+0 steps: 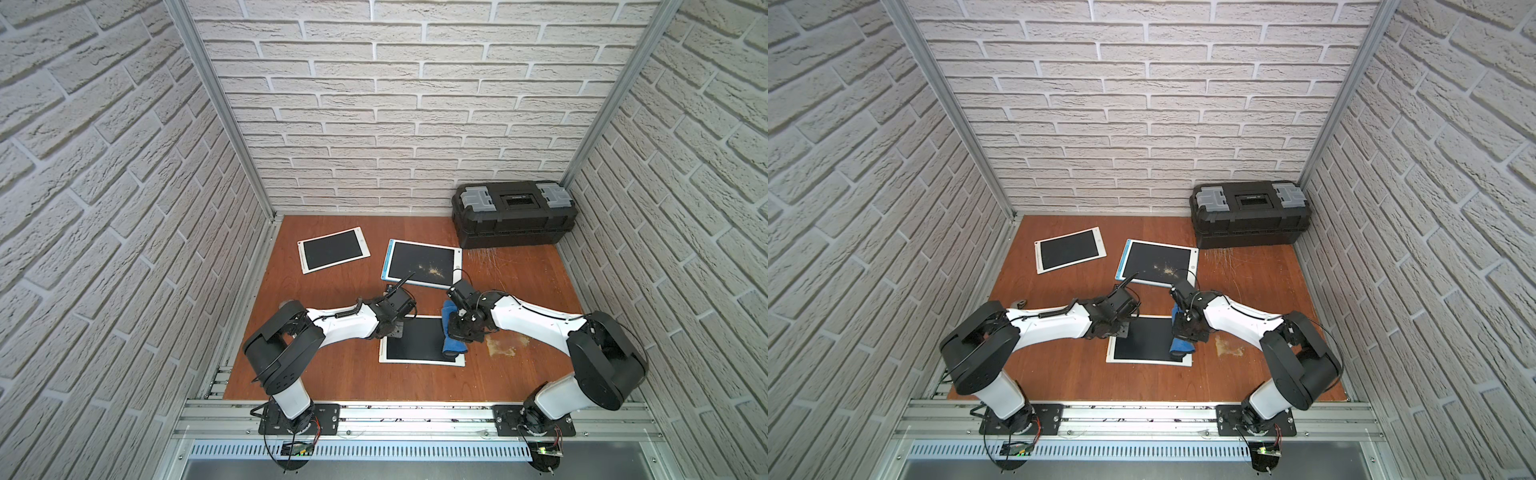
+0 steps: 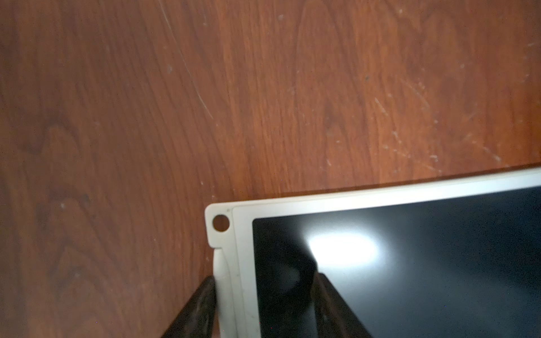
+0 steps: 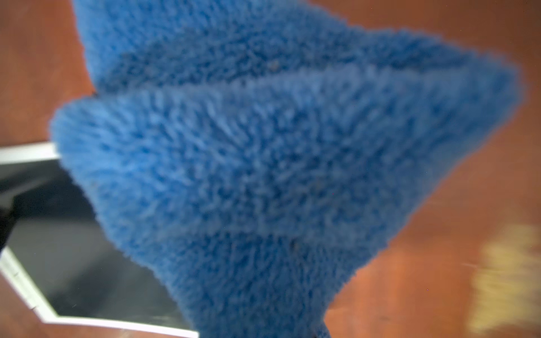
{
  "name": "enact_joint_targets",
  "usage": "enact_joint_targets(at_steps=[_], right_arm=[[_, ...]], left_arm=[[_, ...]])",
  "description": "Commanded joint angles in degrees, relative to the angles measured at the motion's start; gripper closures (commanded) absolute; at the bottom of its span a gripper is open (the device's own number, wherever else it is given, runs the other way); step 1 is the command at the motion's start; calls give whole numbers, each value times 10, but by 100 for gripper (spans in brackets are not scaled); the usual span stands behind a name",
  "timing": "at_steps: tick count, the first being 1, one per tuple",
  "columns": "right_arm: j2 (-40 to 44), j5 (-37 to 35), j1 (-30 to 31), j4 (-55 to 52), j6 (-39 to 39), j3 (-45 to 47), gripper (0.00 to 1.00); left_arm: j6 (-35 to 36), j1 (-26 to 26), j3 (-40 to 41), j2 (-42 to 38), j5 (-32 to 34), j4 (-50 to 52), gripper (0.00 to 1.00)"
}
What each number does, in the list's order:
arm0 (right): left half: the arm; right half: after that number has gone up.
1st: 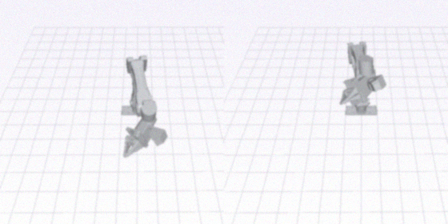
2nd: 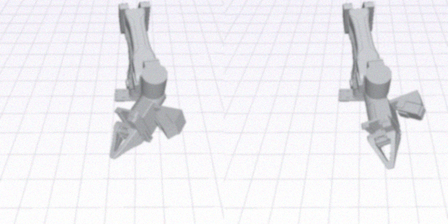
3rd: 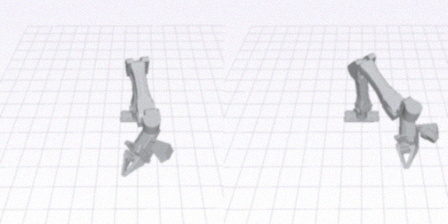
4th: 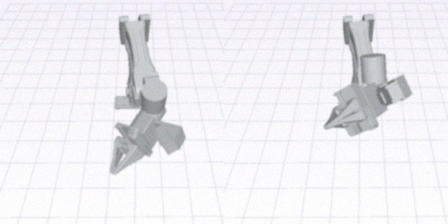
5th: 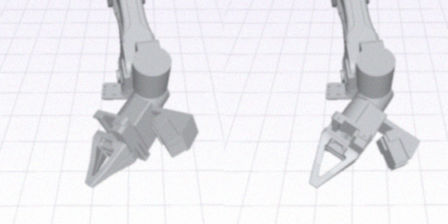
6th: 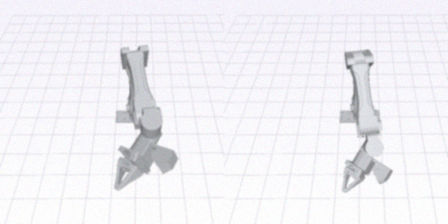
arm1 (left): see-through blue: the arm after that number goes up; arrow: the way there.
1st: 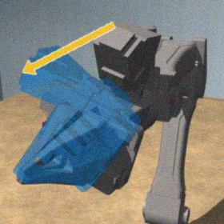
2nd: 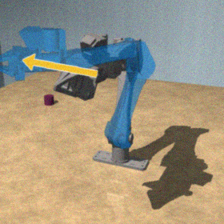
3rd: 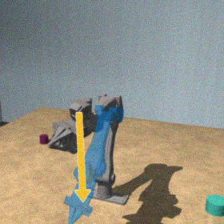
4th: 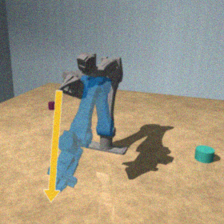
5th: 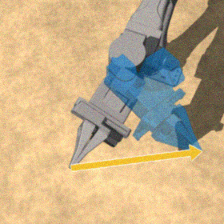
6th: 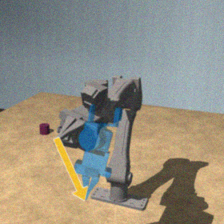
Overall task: Wipe the drawing tablet
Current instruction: Wipe the dirt from the drawing tablet.
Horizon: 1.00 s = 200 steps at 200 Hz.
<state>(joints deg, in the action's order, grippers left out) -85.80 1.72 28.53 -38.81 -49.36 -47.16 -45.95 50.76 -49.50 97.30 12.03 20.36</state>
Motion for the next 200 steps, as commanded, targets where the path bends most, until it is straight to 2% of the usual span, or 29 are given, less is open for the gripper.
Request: enact_joint_targets(at_steps=[1,28,49,78,101,137,167,181,200], right_arm=[[52,-78,-51,-107,8,19,98],[122,-154,-57,-149,0,0,97],[149,-196,-10,-161,-3,-23,97],[109,-260,93,-203,-22,-83,97],[57,-273,122,-220,-28,-114,97],[19,-282,122,-217,-26,-119,98],[-16,-363,118,-272,-47,-144,97],[-41,-388,93,-297,-52,-159,97],[-68,-395,26,-298,-36,-169,97]], left_arm=[[19,33,81,145,-144,156,47],[13,35,85,130,-142,156,47],[11,36,88,115,-140,156,47],[8,36,92,104,-138,155,46],[3,36,95,90,-131,155,46],[-4,36,98,3,-99,169,45],[6,19,93,-113,-86,180,41],[12,3,89,-165,-86,180,39],[17,-20,85,-235,-87,175,36]])
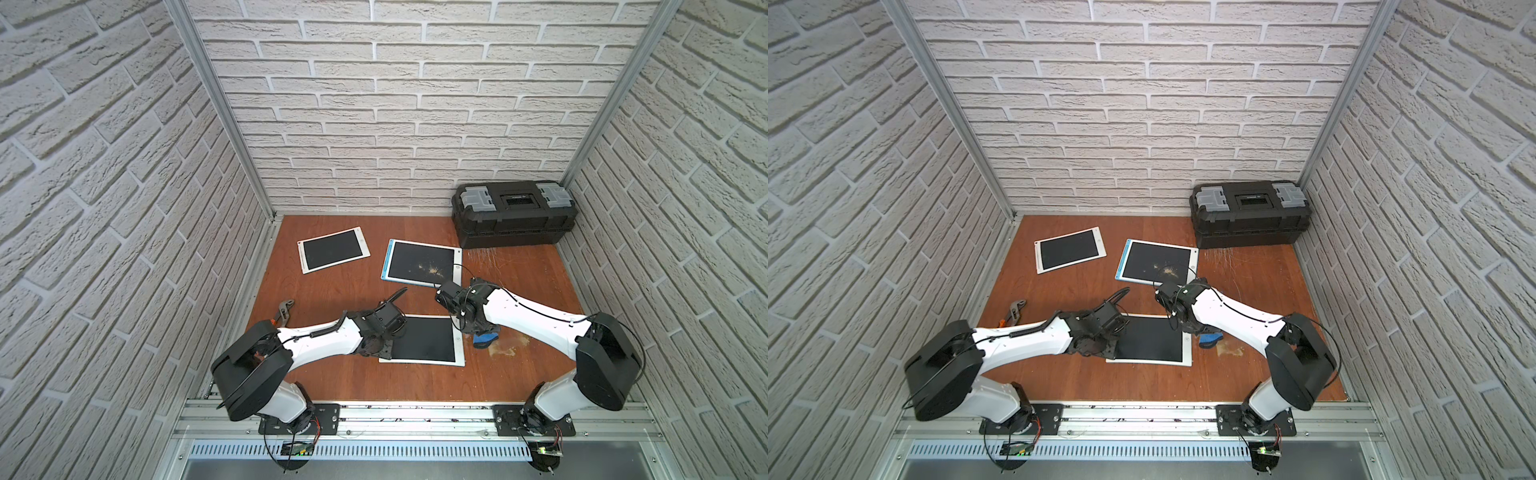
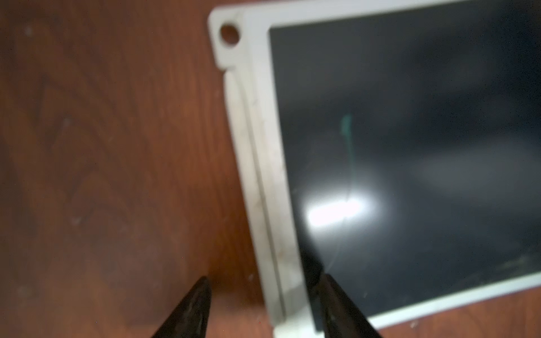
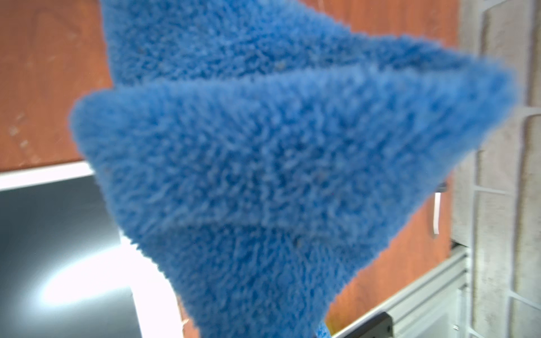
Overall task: Wipe the drawing tablet
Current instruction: Wipe the dirt from the drawing tablet, then place the cleaning item at the center of the board, then adjust the drawing tablet at the center of the board.
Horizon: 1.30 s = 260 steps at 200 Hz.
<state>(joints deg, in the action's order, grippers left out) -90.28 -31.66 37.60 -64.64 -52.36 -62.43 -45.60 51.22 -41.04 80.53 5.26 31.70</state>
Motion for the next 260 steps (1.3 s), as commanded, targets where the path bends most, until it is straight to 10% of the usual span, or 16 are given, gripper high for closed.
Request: enact_joint_targets(at_steps=[1,89,104,142,155,211,227,260], right_arm=[[-24,-62,-68,-40,-4,-17,97],[-178,-132,-208,-70,33,-161,94],[-203,-128,-210,-67,48,-182,68],[-182,-82,-206,-18,132,-186,49],[-135,-58,-195,19,178,-166,1],[37,286,-150,184,301,-10,0],[46,385,-144,224,301,41,14],[23,421,-102,271,289,99,19]], left_arm=[[14,-25,1,-70,-20,61,36],[30,-106,60,-187,-99,-35,29],[31,-114,68,-185,-112,-58,28],[39,-158,89,-193,-143,-90,28],[42,-171,95,-197,-150,-95,28],[27,-196,112,-160,-186,-162,29],[17,-197,118,-142,-206,-196,31],[11,-198,122,-98,-223,-227,33]])
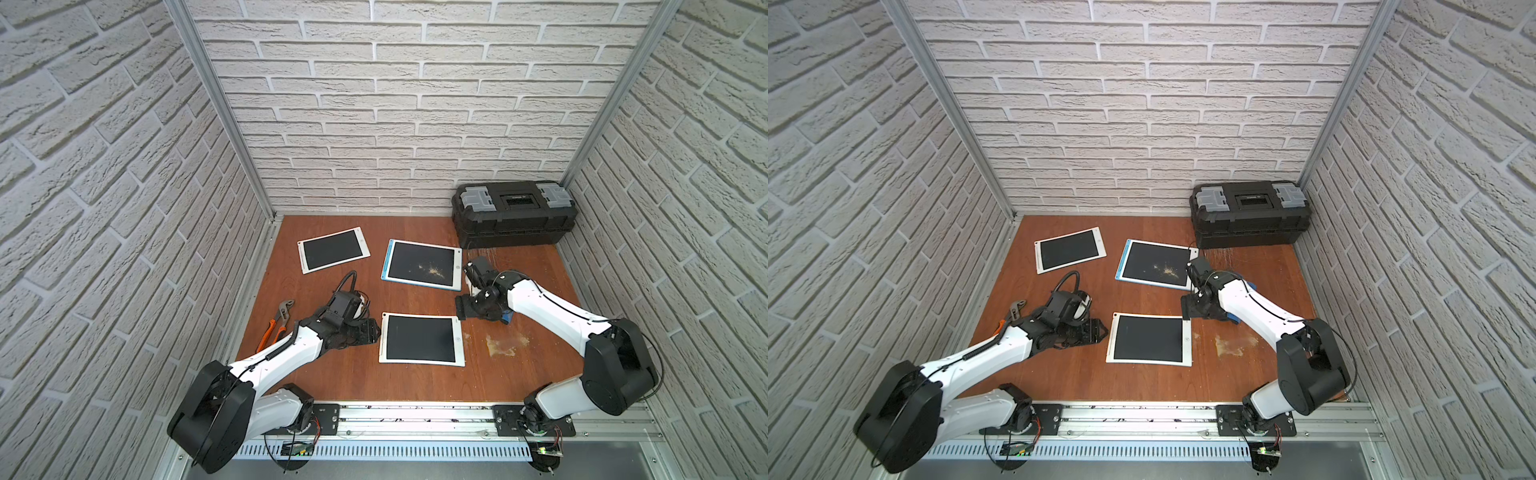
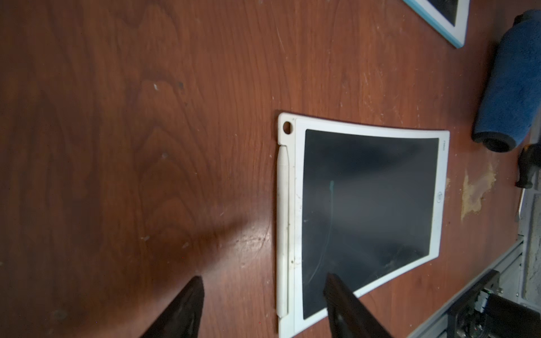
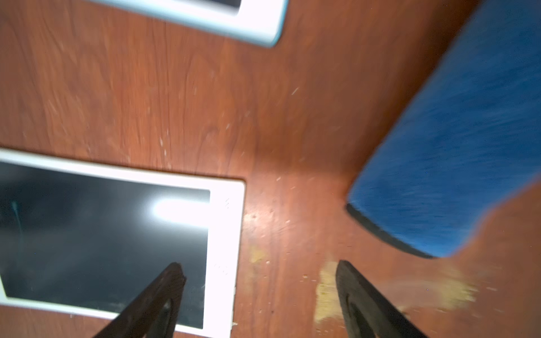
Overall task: Wipe the drawing tablet
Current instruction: Adjust the drawing tablet at the center of the board.
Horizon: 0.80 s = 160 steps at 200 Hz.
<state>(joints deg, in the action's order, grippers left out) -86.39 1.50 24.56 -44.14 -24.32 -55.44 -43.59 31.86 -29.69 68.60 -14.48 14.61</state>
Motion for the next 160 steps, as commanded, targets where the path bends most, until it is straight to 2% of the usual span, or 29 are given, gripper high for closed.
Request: enact_joint_targets(at_steps=[1,9,19,75,119,160], right_arm=[[-17,88,29,67,9,30,19],[-24,84,32,74,4,39,20],[-28,85,33,86,-3,53,25],[-11,105,33,142,-28,122,26],[-20,163,32,200,-54,165,26],[-15,223,14,247,-77,201,26]], left_arm=[[-10,-5,9,22,-26,-57,33],[-13,-4,9,32,-28,-61,34],[-15,-4,10,43,-31,-65,34],[-33,-5,23,94,-45,-109,34],[-30,-5,34,119,-39,-130,34],[-41,-28,69,137,-67,-174,36]])
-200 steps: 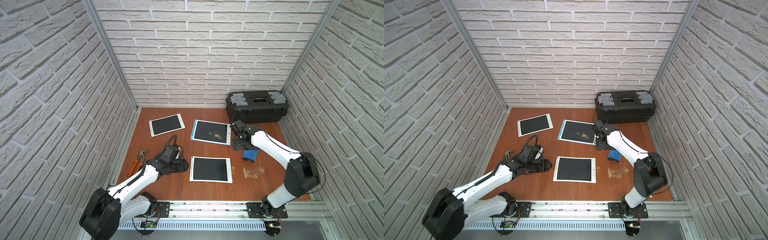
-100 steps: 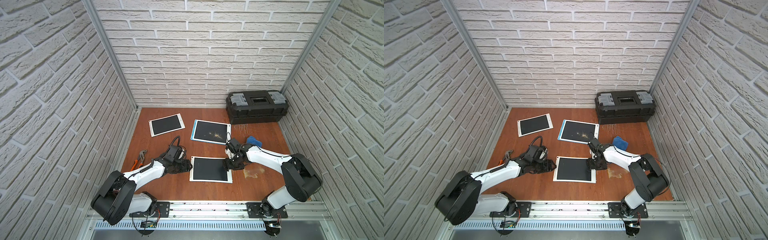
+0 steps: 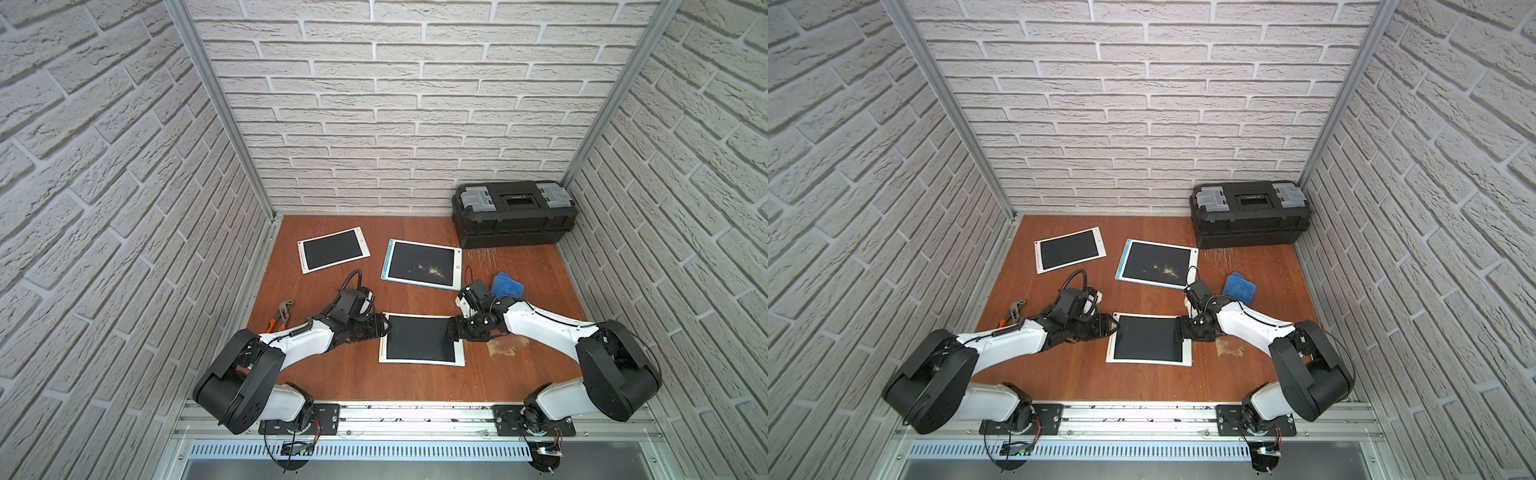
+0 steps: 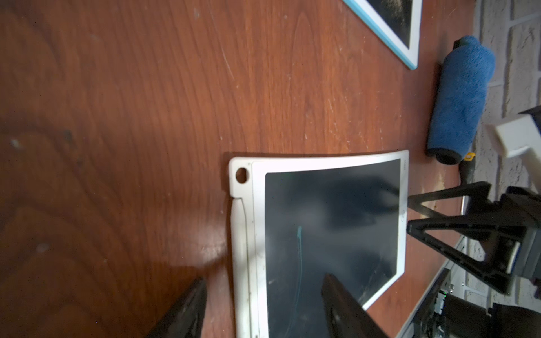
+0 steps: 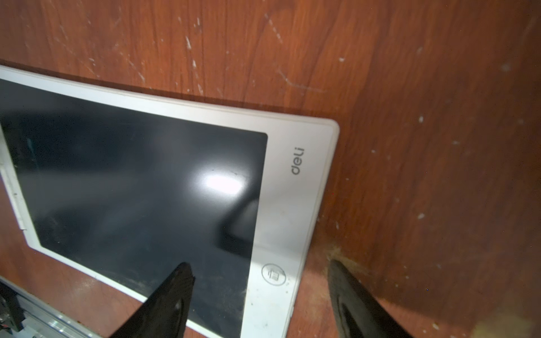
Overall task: Wipe the drawing tablet
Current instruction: Adjust the drawing tablet at the center of the board.
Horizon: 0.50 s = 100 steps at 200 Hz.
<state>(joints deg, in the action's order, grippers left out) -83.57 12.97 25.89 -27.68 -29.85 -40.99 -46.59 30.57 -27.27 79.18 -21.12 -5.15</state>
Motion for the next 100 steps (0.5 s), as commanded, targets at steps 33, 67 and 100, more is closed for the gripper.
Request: enact_joint_targets(at_steps=[33,67,100], right_arm=[[-43,177,-21,126,-36,83,26],[-59,229,-27,171,-51,102,26],[-52,249,-30,180,-50,108,26]], left_arm=[[-16,-29,63,33,-19,4,37],[-18,-37,73,34,-29,-6,37],[-16,-41,79,35,-28,-9,37]])
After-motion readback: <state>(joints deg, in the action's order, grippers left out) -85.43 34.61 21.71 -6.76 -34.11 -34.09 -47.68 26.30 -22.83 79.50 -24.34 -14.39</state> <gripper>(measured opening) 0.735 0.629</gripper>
